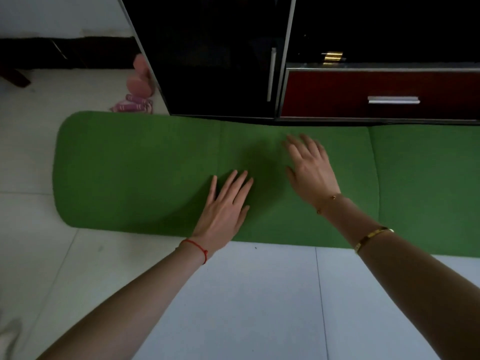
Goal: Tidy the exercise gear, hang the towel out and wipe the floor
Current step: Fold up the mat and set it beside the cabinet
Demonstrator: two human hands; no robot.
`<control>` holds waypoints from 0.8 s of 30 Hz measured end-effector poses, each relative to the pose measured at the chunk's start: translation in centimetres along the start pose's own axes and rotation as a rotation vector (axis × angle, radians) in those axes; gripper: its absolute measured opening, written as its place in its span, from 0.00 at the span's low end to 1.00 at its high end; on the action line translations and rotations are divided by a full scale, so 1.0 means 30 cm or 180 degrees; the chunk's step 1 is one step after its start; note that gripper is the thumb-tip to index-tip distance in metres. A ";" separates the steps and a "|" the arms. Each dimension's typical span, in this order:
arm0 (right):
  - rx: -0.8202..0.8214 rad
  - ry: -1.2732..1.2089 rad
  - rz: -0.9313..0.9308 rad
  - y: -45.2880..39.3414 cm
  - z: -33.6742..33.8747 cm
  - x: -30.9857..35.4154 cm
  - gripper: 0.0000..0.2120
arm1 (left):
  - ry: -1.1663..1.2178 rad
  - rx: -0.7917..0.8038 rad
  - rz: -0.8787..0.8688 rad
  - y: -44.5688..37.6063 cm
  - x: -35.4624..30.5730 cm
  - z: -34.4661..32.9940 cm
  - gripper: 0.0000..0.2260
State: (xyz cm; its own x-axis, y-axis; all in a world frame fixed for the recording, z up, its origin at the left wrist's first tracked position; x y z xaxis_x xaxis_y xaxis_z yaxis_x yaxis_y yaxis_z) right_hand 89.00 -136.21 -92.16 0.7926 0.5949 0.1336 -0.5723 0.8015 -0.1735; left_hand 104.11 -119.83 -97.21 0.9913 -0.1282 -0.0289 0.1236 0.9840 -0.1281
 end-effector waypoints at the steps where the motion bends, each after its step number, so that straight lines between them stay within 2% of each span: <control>1: 0.0179 -0.0006 0.0001 0.031 -0.030 -0.011 0.26 | 0.0058 0.0100 -0.0037 0.014 -0.006 -0.023 0.26; 5: 0.0687 0.0043 -0.0043 0.173 -0.136 -0.071 0.27 | 0.0385 0.0577 -0.0075 0.055 -0.033 -0.085 0.32; 9: 0.0609 0.0093 -0.0032 0.331 -0.173 -0.164 0.31 | 0.0384 0.1041 -0.0252 0.058 -0.060 -0.095 0.36; 13: 0.0550 0.0231 0.0136 0.474 -0.178 -0.279 0.35 | 0.0259 0.1286 -0.0253 0.059 -0.102 -0.093 0.35; 18: 0.0137 0.0349 0.0385 0.514 -0.190 -0.316 0.26 | 0.0003 0.1522 -0.0207 0.054 -0.148 -0.090 0.42; 21: 0.0158 0.0625 0.0487 0.501 -0.176 -0.287 0.21 | 0.0027 0.1610 -0.0139 0.060 -0.176 -0.070 0.41; 24: 0.0331 0.0541 0.0470 0.499 -0.118 -0.263 0.12 | 0.0102 0.1649 -0.0150 0.097 -0.193 -0.068 0.39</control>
State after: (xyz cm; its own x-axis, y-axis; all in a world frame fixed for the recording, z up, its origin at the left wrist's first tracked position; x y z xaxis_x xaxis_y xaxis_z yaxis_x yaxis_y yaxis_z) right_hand 74.92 -129.13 -99.26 0.7178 0.6942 -0.0533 -0.6961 0.7138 -0.0765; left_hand 98.64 -116.47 -99.43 0.9833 -0.1697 -0.0664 0.1822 0.9080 0.3772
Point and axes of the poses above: each hand's wrist, its own y-axis away from the middle knuckle, its own z-axis out of the back of the hand, x = y × z, the point moved 1 cm from there along -y, towards the middle knuckle, and after that the axes turned 12 degrees about -z, right-handed, at the moved point
